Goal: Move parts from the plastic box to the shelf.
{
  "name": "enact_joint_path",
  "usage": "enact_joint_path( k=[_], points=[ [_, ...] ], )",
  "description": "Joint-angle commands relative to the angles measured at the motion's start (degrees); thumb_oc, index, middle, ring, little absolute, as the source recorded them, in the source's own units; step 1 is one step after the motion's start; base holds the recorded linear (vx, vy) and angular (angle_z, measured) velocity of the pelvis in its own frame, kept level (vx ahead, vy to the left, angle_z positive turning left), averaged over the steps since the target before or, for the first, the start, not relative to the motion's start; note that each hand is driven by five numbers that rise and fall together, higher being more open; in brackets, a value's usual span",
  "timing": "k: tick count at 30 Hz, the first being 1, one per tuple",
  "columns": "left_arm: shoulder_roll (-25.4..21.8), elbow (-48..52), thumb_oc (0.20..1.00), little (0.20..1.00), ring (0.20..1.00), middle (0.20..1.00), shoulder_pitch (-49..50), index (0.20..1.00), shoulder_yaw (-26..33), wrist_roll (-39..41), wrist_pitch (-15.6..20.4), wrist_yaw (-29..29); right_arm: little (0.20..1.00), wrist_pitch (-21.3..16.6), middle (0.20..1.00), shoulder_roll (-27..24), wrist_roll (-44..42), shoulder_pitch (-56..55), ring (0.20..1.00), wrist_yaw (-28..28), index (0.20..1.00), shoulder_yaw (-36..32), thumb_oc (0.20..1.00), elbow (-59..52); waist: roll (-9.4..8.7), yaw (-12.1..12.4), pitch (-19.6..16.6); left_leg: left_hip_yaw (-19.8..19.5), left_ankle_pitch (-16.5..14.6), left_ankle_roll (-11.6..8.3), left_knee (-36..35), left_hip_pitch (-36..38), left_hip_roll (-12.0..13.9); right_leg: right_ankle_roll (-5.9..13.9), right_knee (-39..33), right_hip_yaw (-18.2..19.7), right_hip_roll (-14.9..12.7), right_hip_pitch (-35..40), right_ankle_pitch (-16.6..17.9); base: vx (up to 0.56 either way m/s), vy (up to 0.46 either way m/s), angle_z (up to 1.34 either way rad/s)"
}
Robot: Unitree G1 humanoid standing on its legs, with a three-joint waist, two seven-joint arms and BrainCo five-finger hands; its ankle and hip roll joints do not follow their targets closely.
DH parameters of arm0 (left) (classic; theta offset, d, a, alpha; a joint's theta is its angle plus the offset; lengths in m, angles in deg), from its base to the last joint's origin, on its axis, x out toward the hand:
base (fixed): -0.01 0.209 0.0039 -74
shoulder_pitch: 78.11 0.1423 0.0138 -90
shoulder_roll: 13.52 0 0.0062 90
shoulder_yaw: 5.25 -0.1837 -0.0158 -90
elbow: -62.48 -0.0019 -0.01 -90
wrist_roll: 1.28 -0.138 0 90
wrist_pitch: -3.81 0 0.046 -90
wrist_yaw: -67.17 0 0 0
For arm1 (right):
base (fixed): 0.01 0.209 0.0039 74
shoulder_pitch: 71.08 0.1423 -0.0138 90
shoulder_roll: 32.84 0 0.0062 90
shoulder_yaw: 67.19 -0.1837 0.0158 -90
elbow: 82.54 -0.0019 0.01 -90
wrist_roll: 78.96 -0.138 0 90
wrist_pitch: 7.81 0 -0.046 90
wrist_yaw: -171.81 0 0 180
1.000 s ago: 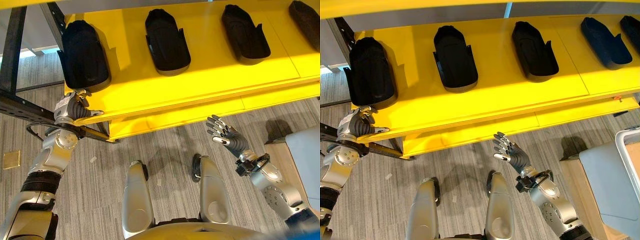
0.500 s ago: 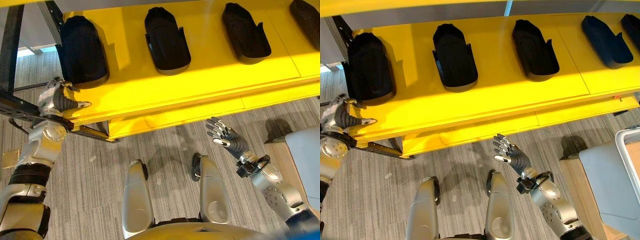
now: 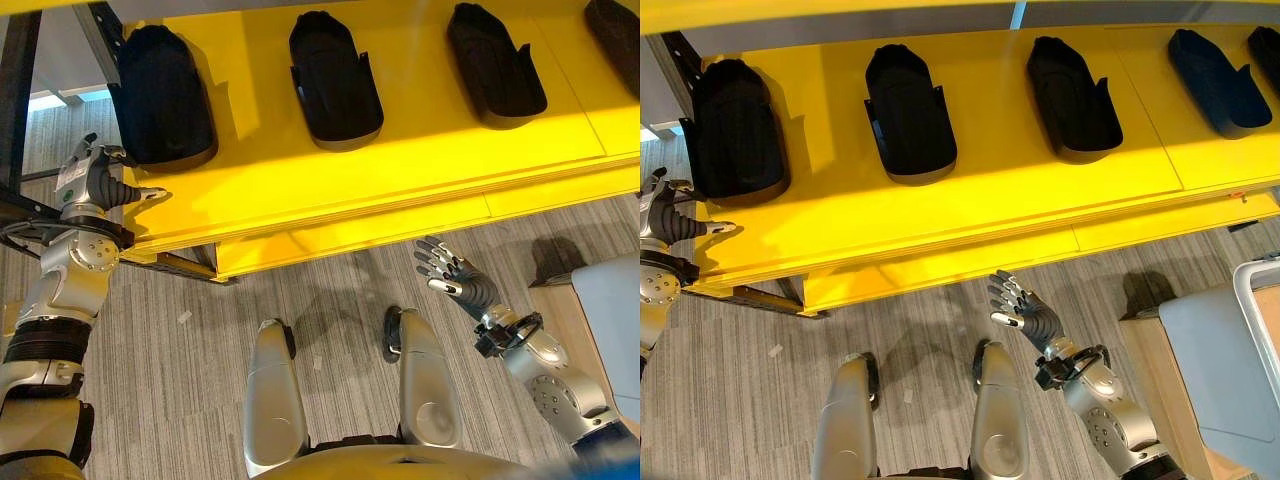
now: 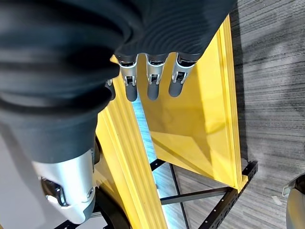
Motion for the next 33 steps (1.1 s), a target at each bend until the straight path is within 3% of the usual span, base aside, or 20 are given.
enact_joint_path(
  k=[1, 12, 33],
  points=[
    [-2.67, 2.75, 1.0, 1.0, 1.0, 1.0, 1.31, 1.0, 3.16, -0.08, 1.33, 1.75, 1.0, -1.78, 1.0, 0.82, -0.6, -1.28, 1.0, -1.38, 1.0, -1.52, 1.0, -1.85, 0.4, 0.37, -3.25, 0.9, 6.56, 0.94, -5.06, -0.54, -0.02, 2.39, -3.31, 2.4, -2.41, 2.85, 1.77, 0.0, 0.0, 0.0],
    [1.9, 10.75, 1.0, 1.0, 1.0, 1.0, 13.06, 1.0, 10.56, -0.52, 1.45, 0.31, 1.0, -1.29, 1.0, 1.19, -0.1, -1.76, 1.0, -1.46, 1.0, -2.45, 1.0, -2.29, 0.73, 1.3, -2.84, 0.66, 6.29, 1.07, -4.85, -0.58, -0.28, 1.99, -2.73, 2.27, -2.27, 3.0, 1.3, 0.0, 0.0, 0.0],
    [3.5, 12.87, 1.0, 1.0, 1.0, 1.0, 22.67, 1.0, 18.23, -0.06, 0.9, -1.58, 1.0, -0.13, 1.0, 1.42, 0.13, -1.34, 1.0, -2.05, 1.0, -2.84, 1.0, -1.85, 1.53, 2.53, -2.53, 0.26, 6.28, 1.39, -4.91, -0.37, -0.87, 1.68, -2.77, 1.81, -2.6, 3.76, 1.33, 0.0, 0.0, 0.0]
  ],
)
